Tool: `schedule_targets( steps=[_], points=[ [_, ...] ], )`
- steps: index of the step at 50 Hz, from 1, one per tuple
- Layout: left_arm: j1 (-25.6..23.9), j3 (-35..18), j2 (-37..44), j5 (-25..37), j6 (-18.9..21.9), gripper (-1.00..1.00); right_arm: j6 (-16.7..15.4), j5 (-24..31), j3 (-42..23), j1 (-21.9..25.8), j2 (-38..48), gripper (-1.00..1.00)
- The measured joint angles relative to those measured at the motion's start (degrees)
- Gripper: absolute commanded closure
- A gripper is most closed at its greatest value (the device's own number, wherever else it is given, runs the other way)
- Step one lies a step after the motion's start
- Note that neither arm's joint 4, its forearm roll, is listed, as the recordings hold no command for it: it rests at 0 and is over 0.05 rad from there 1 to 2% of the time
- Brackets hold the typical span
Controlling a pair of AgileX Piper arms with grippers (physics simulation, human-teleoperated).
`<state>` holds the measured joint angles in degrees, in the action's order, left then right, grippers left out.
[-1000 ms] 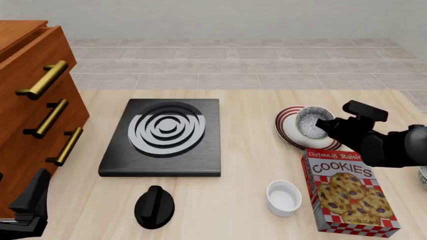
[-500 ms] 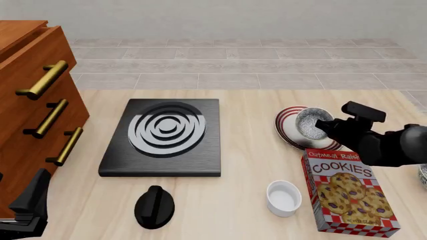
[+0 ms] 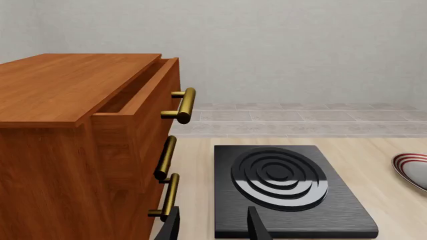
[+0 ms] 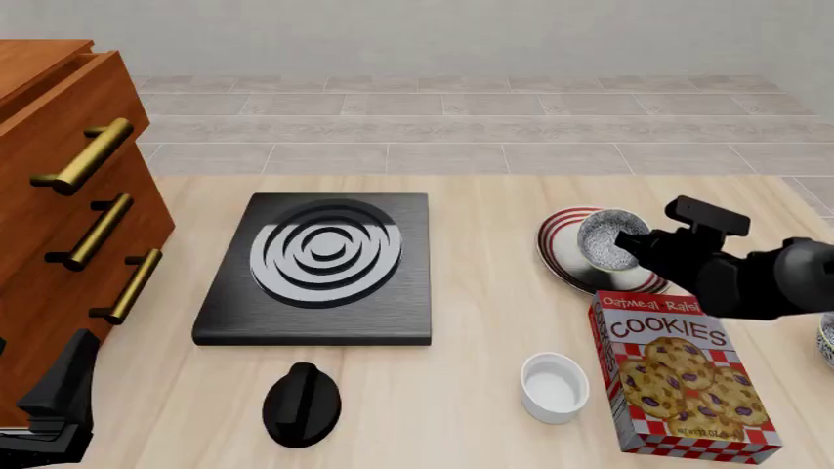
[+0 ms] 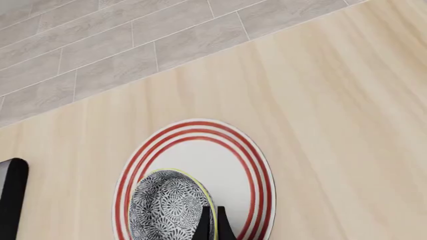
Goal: Pick the akita bowl next to the ramekin and place it on the plate.
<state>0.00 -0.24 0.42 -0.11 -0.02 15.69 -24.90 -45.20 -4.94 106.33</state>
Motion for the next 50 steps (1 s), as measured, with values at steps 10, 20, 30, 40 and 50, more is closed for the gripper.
schedule_targets(
  steps=[10,20,30,40,50],
  points=[
    [0.0,0.0,0.0,0.0,0.0,-1.0,-0.17,0.34,-1.04,-0.18,1.0,1.0],
    [0.0,0.0,0.0,0.0,0.0,-1.0,-0.28,0.34,-1.67,-0.24,2.02,1.0],
    [0.0,0.0,0.0,0.0,0.0,-1.0,-0.27,0.07,-1.9,-0.28,2.85,1.0],
    [0.0,0.0,0.0,0.0,0.0,-1.0,-0.26,-0.24,-1.9,-0.4,3.13,1.0],
    [0.0,0.0,0.0,0.0,0.0,-1.0,-0.18,-0.35,-1.93,-0.41,3.2,1.0]
  ],
)
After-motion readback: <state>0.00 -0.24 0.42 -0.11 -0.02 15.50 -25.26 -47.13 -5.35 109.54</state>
